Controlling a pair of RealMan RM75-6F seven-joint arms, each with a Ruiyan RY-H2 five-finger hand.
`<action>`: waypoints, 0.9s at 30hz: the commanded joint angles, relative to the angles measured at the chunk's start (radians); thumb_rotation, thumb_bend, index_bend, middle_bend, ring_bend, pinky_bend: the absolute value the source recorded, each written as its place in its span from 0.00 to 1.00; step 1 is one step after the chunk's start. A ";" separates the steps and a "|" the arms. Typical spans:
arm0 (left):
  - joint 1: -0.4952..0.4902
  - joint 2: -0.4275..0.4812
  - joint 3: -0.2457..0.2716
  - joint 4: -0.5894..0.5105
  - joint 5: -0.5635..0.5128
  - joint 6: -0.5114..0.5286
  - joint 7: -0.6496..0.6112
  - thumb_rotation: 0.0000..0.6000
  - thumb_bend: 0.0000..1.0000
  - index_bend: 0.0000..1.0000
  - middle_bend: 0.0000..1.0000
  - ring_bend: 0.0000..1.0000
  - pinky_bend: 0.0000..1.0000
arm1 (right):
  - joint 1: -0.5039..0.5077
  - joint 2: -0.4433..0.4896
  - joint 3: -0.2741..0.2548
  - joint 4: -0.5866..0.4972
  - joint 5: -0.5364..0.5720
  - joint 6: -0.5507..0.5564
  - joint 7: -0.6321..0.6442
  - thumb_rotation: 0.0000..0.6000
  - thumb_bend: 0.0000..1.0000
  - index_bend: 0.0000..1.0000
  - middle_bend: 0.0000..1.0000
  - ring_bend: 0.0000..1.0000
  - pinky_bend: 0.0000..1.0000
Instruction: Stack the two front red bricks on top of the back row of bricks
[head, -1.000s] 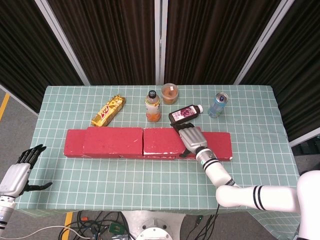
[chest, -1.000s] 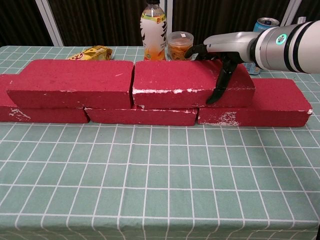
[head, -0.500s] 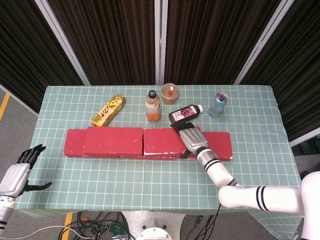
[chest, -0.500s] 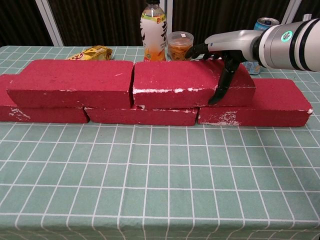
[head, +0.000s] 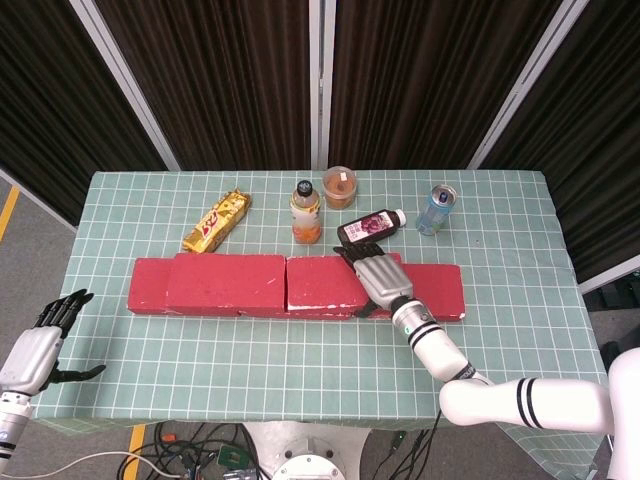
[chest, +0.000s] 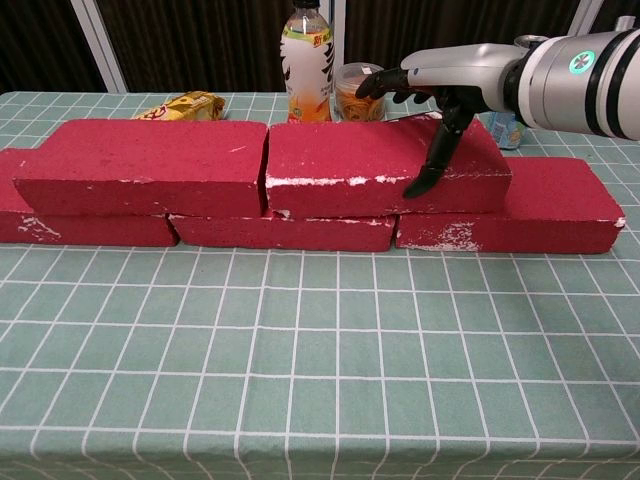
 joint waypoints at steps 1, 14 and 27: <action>0.000 0.001 0.000 0.001 -0.001 0.001 -0.002 1.00 0.05 0.03 0.00 0.00 0.00 | 0.003 -0.023 0.002 0.011 -0.010 0.007 -0.004 1.00 0.00 0.00 0.00 0.00 0.00; 0.004 0.003 0.001 0.011 0.001 0.005 -0.019 1.00 0.05 0.03 0.00 0.00 0.00 | 0.018 -0.138 0.031 0.059 -0.005 0.082 -0.053 1.00 0.00 0.00 0.00 0.00 0.00; 0.005 0.005 0.003 0.013 0.003 0.004 -0.026 1.00 0.05 0.03 0.00 0.00 0.00 | 0.015 -0.165 0.052 0.073 0.003 0.095 -0.080 1.00 0.00 0.00 0.00 0.00 0.00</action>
